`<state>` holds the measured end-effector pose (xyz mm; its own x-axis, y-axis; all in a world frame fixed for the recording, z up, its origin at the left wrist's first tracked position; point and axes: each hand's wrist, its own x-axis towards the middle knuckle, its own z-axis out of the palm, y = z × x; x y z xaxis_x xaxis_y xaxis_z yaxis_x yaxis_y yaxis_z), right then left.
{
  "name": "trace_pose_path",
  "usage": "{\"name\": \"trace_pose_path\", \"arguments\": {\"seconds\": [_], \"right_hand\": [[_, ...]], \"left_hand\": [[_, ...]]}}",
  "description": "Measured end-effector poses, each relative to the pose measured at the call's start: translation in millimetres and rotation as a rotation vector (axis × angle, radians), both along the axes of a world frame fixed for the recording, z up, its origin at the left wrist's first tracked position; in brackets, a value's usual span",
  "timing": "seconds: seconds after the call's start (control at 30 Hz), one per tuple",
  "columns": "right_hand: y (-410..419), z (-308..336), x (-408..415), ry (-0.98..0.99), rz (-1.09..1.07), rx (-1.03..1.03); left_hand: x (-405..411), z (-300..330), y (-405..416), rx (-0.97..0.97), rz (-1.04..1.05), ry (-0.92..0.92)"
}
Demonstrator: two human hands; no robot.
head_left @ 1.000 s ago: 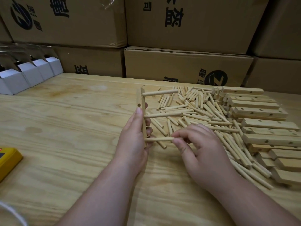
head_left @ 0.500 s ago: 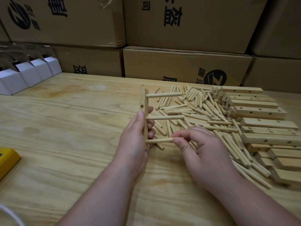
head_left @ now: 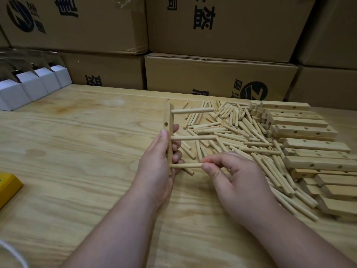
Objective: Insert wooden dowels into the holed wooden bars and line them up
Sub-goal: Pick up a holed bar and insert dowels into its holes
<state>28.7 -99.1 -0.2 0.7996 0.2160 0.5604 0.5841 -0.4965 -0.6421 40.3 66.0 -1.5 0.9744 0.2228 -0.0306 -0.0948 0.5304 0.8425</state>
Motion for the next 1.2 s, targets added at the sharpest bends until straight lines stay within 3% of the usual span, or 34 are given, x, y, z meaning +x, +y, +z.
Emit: {"name": "trace_pose_path", "arguments": {"seconds": [0.13,0.67,0.87,1.03,1.2], "right_hand": [[5,0,-3,-0.021,0.002,0.006],[-4,-5,-1,0.049,-0.007,-0.01],[-6,0,6,0.066,-0.018,-0.046],[0,0,0,0.116,-0.092,0.176],[19,2,-3,0.19,-0.077,0.143]], "left_hand": [[1,2,2,-0.08,0.01,-0.004],[-1,-1,-3,0.152,0.022,-0.047],[0,2,-3,0.091,0.028,-0.031],[2,3,-4,-0.103,0.05,-0.055],[4,2,-3,-0.205,0.023,-0.1]]}}
